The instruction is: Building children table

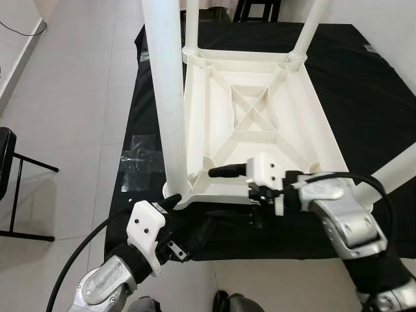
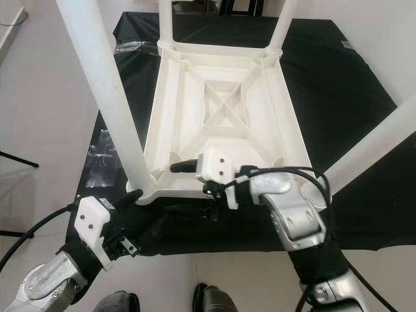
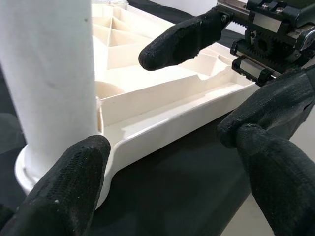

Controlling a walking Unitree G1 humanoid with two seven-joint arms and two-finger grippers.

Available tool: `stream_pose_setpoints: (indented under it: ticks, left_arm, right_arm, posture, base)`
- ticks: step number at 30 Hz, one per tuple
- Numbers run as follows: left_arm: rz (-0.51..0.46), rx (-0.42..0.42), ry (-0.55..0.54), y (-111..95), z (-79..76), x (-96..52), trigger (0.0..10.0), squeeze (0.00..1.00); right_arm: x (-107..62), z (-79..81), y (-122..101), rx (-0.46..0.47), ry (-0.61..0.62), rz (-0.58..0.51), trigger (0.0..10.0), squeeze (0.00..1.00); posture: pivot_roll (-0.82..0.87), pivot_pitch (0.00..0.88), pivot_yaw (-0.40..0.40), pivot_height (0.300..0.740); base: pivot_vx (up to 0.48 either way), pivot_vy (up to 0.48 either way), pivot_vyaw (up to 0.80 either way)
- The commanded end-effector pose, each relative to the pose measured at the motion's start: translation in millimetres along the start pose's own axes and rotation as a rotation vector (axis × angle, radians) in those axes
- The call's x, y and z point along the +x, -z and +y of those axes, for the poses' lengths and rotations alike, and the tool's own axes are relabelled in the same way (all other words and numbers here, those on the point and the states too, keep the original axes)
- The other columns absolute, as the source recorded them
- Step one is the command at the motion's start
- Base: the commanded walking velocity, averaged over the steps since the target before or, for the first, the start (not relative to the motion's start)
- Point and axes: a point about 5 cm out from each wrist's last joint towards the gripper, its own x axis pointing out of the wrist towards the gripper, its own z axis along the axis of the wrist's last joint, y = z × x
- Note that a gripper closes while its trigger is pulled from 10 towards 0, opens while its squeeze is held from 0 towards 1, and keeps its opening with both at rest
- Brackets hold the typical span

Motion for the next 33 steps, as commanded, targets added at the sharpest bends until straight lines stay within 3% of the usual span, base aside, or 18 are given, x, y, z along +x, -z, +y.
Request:
stream_pose_setpoints:
  ticks: [1,4,7,9,10,12,15,17,24,27,33]
  left_arm:
    - [0.052,-0.012,-0.026,7.7,3.2,-3.5,10.0,0.0]
    - [0.056,-0.016,-0.034,8.5,4.5,-6.5,10.0,0.0]
    - [0.057,-0.017,-0.038,9.3,5.3,-7.3,10.0,0.0]
    - [0.066,-0.021,-0.06,12.5,6.5,-8.8,10.0,0.0]
    - [0.066,-0.021,-0.06,12.5,6.5,-8.8,10.0,0.0]
    - [0.075,-0.021,-0.078,16.3,7.3,-8.4,10.0,0.0]
    - [0.074,-0.02,-0.083,16.8,7.5,-7.7,10.0,0.0]
    - [0.072,-0.021,-0.084,16.4,7.9,-6.7,10.0,0.0]
    - [0.072,-0.025,-0.071,16.0,7.5,-5.8,10.0,0.0]
    - [0.062,-0.056,-0.049,15.2,7.1,-4.6,10.0,0.0]
    - [0.062,-0.082,-0.021,14.6,4.1,-4.2,10.0,0.0]
  right_arm:
    - [-1.6,10.9,-5.7,0.01,-0.026,-0.05,10.0,0.0]
    - [-14.8,20.6,3.8,0.167,0.14,-0.161,10.0,0.0]
    - [-17.1,22.3,6.7,0.2,0.181,-0.183,10.0,0.0]
    - [-23.9,32.5,19.7,0.321,0.281,-0.258,10.0,0.0]
    - [-23.9,32.5,19.7,0.321,0.281,-0.258,10.0,0.0]
    - [-31.7,45.6,34.9,0.426,0.352,-0.295,10.0,0.0]
    - [-36.2,47.9,38.5,0.462,0.388,-0.322,10.0,0.0]
    - [-48.4,51.7,39.6,0.507,0.437,-0.361,10.0,0.0]
    - [-60.0,69.7,35.0,0.548,0.358,-0.371,10.0,0.0]
    - [-61.5,89.9,31.3,0.591,0.252,-0.354,10.0,0.0]
    - [-58.8,90.7,29.4,0.606,0.235,-0.369,10.0,0.0]
  posture:
    - [0.09,0.187,-0.064,0.74]
    - [0.07,0.199,-0.076,0.74]
    - [0.07,0.199,-0.076,0.74]
    - [0.05,0.199,-0.078,0.74]
    - [0.05,0.199,-0.078,0.74]
    - [0.05,0.197,-0.075,0.74]
    - [0.04,0.195,-0.072,0.74]
    - [0.03,0.192,-0.063,0.74]
    - [0.01,0.192,-0.056,0.74]
    - [0.01,0.194,-0.05,0.74]
    - [0.01,0.192,-0.047,0.74]
  base:
    - [0.0,0.0,0.0]
    - [0.0,0.0,0.0]
    - [0.0,0.0,0.0]
    - [0.0,0.0,0.0]
    - [0.0,0.0,0.0]
    - [0.0,0.0,0.0]
    - [0.0,0.0,0.0]
    - [0.0,0.0,0.0]
    - [0.0,0.0,0.0]
    - [0.0,0.0,0.0]
    - [0.0,-0.227,0.0]
